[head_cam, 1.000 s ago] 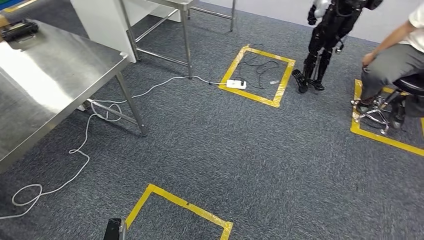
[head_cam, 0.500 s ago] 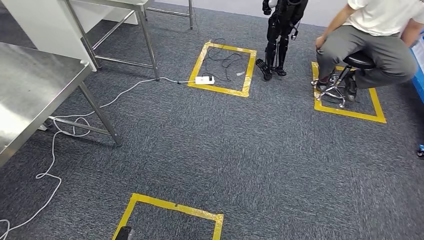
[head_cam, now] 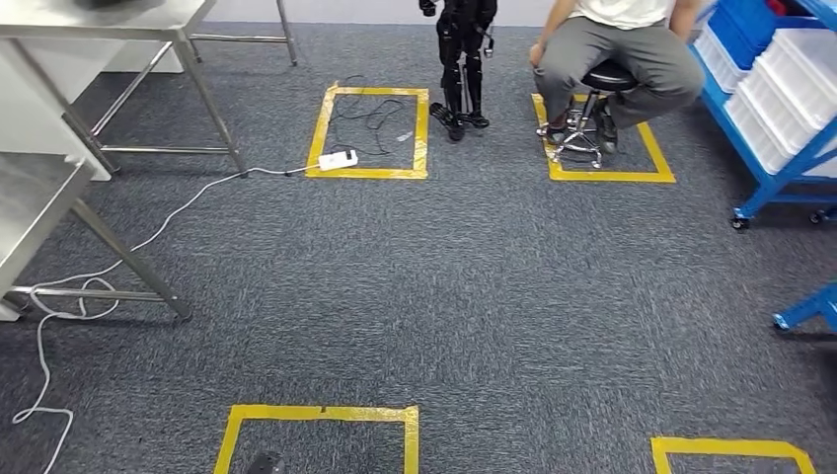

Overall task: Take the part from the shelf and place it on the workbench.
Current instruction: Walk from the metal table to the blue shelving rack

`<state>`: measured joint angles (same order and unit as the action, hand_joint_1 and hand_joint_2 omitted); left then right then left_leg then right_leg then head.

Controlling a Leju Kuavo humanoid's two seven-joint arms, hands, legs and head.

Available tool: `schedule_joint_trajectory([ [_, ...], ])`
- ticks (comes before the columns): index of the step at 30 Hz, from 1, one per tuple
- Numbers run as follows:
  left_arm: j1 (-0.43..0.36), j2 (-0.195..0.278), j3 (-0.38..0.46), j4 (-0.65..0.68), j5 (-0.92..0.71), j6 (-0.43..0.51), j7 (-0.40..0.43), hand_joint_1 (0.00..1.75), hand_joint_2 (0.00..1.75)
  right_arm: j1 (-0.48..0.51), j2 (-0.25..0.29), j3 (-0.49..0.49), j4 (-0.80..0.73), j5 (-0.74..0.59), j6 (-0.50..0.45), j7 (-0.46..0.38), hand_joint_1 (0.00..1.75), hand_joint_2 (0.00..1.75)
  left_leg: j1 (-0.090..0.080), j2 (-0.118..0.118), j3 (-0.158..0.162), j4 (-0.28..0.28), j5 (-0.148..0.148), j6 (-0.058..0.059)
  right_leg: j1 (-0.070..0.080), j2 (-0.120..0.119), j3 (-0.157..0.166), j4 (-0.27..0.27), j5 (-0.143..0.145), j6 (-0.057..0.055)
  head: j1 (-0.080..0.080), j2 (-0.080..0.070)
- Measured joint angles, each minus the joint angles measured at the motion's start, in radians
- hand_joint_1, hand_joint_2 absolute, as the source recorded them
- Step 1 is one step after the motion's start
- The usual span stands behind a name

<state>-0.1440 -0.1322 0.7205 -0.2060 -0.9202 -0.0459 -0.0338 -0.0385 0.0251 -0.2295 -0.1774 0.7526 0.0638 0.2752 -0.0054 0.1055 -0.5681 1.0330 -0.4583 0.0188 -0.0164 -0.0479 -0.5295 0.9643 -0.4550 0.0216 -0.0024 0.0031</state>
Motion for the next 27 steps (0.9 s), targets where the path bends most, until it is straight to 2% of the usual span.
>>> schedule_joint_trajectory([
  [2,0.001,0.002,-0.019,0.0,-0.021,-0.006,0.007,0.0,0.0,0.0,0.002,-0.003,0.0,0.001,0.001,0.003,0.0,1.75,0.009,-0.072,-0.036,0.091,-0.063,-0.012,-0.011,0.024,-0.001,-0.002,0.012,-0.014,-0.002,0.0],
  [3,0.002,0.003,-0.028,0.001,-0.03,-0.011,0.011,0.0,0.0,0.0,0.002,-0.004,0.0,0.001,0.001,0.004,0.0,1.75,0.012,-0.096,-0.064,0.16,-0.103,-0.015,-0.009,0.037,-0.005,-0.002,0.016,-0.02,-0.002,0.0],
  [4,0.002,0.004,-0.036,0.001,-0.037,-0.014,0.014,0.0,0.0,0.0,0.003,-0.005,0.0,0.001,0.001,0.005,0.0,1.75,0.014,-0.106,-0.09,0.226,-0.134,-0.018,-0.007,0.052,-0.01,-0.001,0.02,-0.022,-0.002,0.0],
  [5,0.003,0.005,-0.044,0.002,-0.041,-0.016,0.016,0.0,0.0,0.0,0.003,-0.005,0.0,0.001,0.001,0.005,0.0,1.75,0.017,-0.109,-0.107,0.269,-0.148,-0.021,-0.006,0.068,-0.012,0.0,0.022,-0.022,-0.002,0.0],
  [6,0.002,0.006,-0.05,0.002,-0.044,-0.018,0.018,0.0,0.0,0.002,0.004,-0.006,0.0,0.001,0.001,0.005,0.0,1.75,0.021,-0.11,-0.105,0.274,-0.14,-0.023,-0.006,0.084,-0.014,0.002,0.024,-0.021,-0.002,0.0],
  [7,0.002,0.008,-0.055,0.002,-0.046,-0.019,0.019,0.0,0.0,0.003,0.004,-0.008,0.0,0.001,0.001,0.005,0.0,1.75,0.026,-0.112,-0.084,0.238,-0.113,-0.025,-0.006,0.1,-0.015,0.004,0.025,-0.02,-0.002,0.0],
  [8,0.001,0.01,-0.06,0.002,-0.047,-0.02,0.019,0.0,0.0,0.004,0.005,-0.01,0.0,0.001,0.001,0.005,0.0,1.75,0.033,-0.121,-0.049,0.172,-0.076,-0.028,-0.007,0.116,-0.016,0.009,0.025,-0.019,-0.002,0.0],
  [10,0.0,0.013,-0.067,0.002,-0.048,-0.022,0.019,0.0,0.0,0.002,0.006,-0.014,0.0,0.001,0.001,0.005,0.0,1.75,0.042,-0.159,0.011,0.05,-0.033,-0.032,-0.004,0.143,-0.025,0.023,0.024,-0.01,-0.002,0.0],
  [12,-0.002,0.014,-0.073,0.002,-0.052,-0.024,0.019,0.0,0.0,0.001,0.005,-0.018,0.0,0.001,0.001,0.006,0.0,1.75,0.038,-0.177,0.022,0.012,-0.029,-0.026,-0.001,0.163,-0.043,0.029,0.028,0.008,-0.001,0.0],
  [14,-0.005,0.015,-0.078,0.002,-0.054,-0.025,0.019,0.0,0.0,0.006,0.005,-0.022,0.0,0.001,0.001,0.007,0.0,1.75,0.03,-0.156,0.017,0.005,-0.019,-0.006,-0.002,0.173,-0.062,0.028,0.036,0.026,0.0,0.0],
  [15,-0.006,0.015,-0.08,0.002,-0.054,-0.025,0.02,0.0,0.0,0.008,0.005,-0.023,0.0,0.001,0.001,0.007,0.0,1.75,0.028,-0.146,0.016,-0.002,-0.012,0.006,-0.003,0.157,-0.072,0.038,0.032,0.03,0.0,0.0],
  [16,-0.007,0.014,-0.081,0.002,-0.054,-0.025,0.02,0.0,0.0,0.009,0.005,-0.025,0.0,0.001,0.001,0.007,0.0,1.75,0.027,-0.134,0.015,-0.009,-0.005,0.017,-0.003,0.131,-0.09,0.066,0.016,0.03,0.002,0.0],
  [18,-0.007,0.014,-0.081,0.002,-0.054,-0.024,0.02,0.0,0.0,0.006,0.007,-0.026,0.0,0.001,0.001,0.007,0.0,1.75,0.022,-0.106,0.01,-0.015,0.003,0.029,-0.004,0.074,-0.15,0.184,-0.046,0.023,0.005,0.0],
  [19,-0.007,0.014,-0.081,0.002,-0.054,-0.024,0.02,0.0,0.0,0.005,0.007,-0.027,0.0,0.001,0.001,0.007,0.0,1.75,0.019,-0.09,0.006,-0.015,0.004,0.031,-0.006,0.063,-0.183,0.255,-0.078,0.023,0.006,0.0],
  [20,-0.006,0.014,-0.081,0.002,-0.054,-0.024,0.021,0.0,0.0,0.005,0.008,-0.028,0.0,0.001,0.001,0.007,0.0,1.75,0.017,-0.075,0.002,-0.015,0.005,0.032,-0.007,0.06,-0.204,0.306,-0.098,0.026,0.006,0.0],
  [21,-0.006,0.014,-0.081,0.002,-0.054,-0.024,0.021,0.0,0.0,0.006,0.007,-0.028,0.0,0.001,0.001,0.007,0.0,1.75,0.015,-0.061,0.0,-0.015,0.006,0.032,-0.007,0.058,-0.206,0.322,-0.103,0.033,0.007,0.0],
  [22,-0.006,0.014,-0.081,0.002,-0.053,-0.024,0.022,0.0,0.0,0.007,0.007,-0.028,0.0,0.001,0.001,0.007,0.0,1.75,0.014,-0.047,-0.002,-0.014,0.007,0.031,-0.007,0.054,-0.184,0.294,-0.093,0.041,0.007,0.0],
  [23,-0.006,0.013,-0.081,0.002,-0.052,-0.022,0.024,0.0,0.0,0.008,0.006,-0.029,0.0,0.001,0.001,0.007,0.0,1.75,0.014,-0.034,-0.002,-0.014,0.007,0.03,-0.007,0.043,-0.14,0.227,-0.072,0.05,0.007,0.0],
  [24,-0.007,0.012,-0.081,0.002,-0.051,-0.021,0.025,0.0,0.0,0.007,0.005,-0.029,0.0,0.003,0.001,0.007,0.0,1.75,0.013,-0.022,-0.002,-0.014,0.008,0.027,-0.007,0.019,-0.091,0.147,-0.051,0.052,0.007,0.0],
  [25,-0.007,0.011,-0.081,0.002,-0.049,-0.02,0.027,0.0,0.0,0.005,0.004,-0.029,0.0,0.004,0.002,0.006,0.0,1.75,0.011,-0.01,0.0,-0.013,0.007,0.022,-0.002,-0.007,-0.052,0.081,-0.03,0.051,0.007,0.0],
  [26,-0.007,0.011,-0.081,0.002,-0.048,-0.018,0.028,0.0,0.0,0.002,0.003,-0.029,0.0,0.006,0.002,0.006,0.0,1.75,0.009,0.002,0.002,-0.013,0.005,0.016,0.003,-0.028,-0.028,0.038,-0.017,0.044,0.006,0.0],
  [27,-0.007,0.01,-0.081,0.002,-0.046,-0.018,0.029,0.0,0.0,0.0,0.002,-0.029,0.0,0.008,0.004,0.005,0.0,1.75,0.007,0.013,0.006,-0.013,0.003,0.009,0.008,-0.037,-0.023,0.023,-0.009,0.033,0.006,0.0],
])
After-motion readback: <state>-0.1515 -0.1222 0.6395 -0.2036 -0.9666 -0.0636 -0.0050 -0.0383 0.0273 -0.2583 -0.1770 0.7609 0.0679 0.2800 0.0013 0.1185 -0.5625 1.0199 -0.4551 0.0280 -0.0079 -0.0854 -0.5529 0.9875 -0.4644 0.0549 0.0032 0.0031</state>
